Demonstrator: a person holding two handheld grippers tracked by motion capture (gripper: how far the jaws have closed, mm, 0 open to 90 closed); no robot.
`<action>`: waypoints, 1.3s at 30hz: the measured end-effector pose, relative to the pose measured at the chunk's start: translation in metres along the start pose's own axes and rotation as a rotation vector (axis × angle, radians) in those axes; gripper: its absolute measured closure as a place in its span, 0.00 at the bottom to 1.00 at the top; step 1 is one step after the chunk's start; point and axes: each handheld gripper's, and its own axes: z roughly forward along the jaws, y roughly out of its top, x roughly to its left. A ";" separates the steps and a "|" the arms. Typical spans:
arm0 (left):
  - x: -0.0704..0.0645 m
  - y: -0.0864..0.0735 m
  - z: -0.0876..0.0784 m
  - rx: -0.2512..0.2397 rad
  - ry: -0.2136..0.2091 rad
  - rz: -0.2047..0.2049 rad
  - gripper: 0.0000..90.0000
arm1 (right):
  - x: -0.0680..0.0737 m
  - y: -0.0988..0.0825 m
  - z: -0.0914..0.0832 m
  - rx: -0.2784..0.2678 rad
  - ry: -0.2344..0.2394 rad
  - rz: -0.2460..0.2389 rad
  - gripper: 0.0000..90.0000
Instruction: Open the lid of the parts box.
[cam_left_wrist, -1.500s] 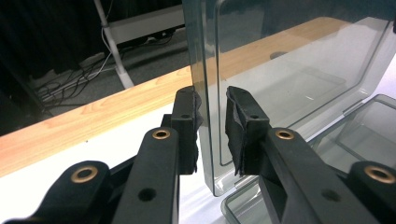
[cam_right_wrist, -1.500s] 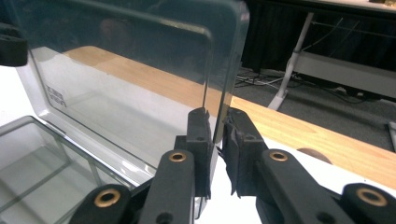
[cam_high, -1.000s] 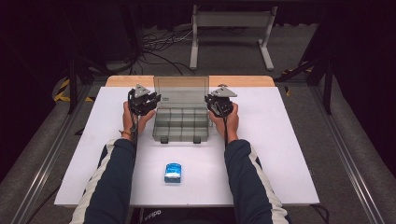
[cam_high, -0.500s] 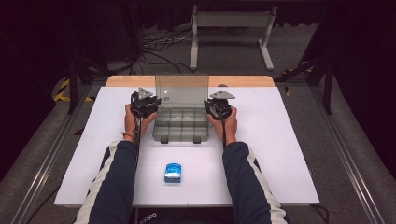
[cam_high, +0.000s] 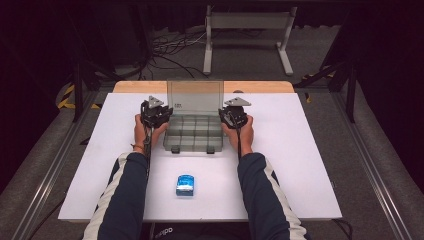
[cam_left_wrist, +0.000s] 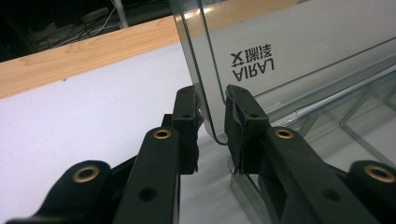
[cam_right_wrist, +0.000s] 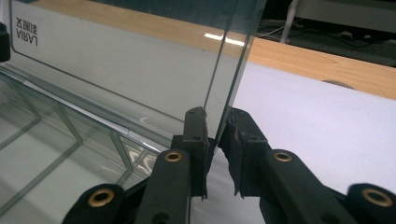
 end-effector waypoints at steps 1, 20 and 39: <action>0.000 0.000 0.000 0.000 0.000 0.000 0.83 | 0.000 0.001 0.000 0.005 0.002 -0.001 0.86; -0.002 0.001 0.001 0.010 0.018 0.018 0.81 | 0.005 0.005 0.000 0.033 -0.043 -0.050 0.83; -0.007 0.010 -0.003 0.054 0.025 0.122 0.80 | 0.003 0.008 -0.004 0.053 -0.043 -0.073 0.76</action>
